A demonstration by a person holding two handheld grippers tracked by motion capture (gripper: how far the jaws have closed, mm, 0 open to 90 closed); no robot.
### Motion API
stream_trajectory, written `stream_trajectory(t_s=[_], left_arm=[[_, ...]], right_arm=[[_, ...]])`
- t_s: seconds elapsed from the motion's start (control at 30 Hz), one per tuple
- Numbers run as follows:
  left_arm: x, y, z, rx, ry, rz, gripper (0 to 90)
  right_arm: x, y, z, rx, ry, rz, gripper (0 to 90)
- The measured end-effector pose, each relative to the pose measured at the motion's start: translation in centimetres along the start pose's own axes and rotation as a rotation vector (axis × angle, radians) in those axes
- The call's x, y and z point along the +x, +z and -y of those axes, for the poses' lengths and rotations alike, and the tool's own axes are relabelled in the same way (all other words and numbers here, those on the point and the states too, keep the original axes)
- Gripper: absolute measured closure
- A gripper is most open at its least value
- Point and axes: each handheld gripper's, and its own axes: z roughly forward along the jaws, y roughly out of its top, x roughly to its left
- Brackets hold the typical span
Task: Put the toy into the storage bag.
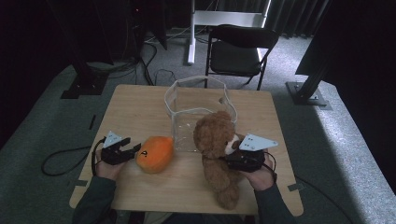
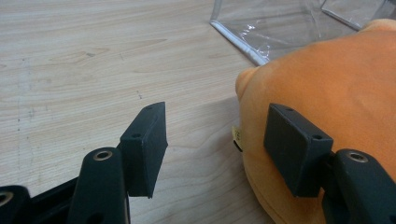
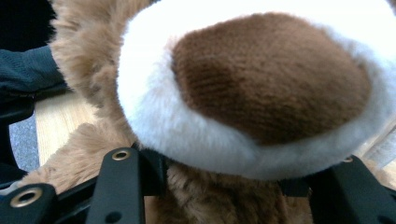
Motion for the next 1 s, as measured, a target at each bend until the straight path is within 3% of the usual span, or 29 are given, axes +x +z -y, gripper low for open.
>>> stream_trajectory(t_s=[1.0], left_arm=[[0.1,0.0,0.0,0.0,0.003,-0.008,39.5]], right_arm=[[-0.9,-2.6,-0.9,-0.068,0.008,0.05,46.8]])
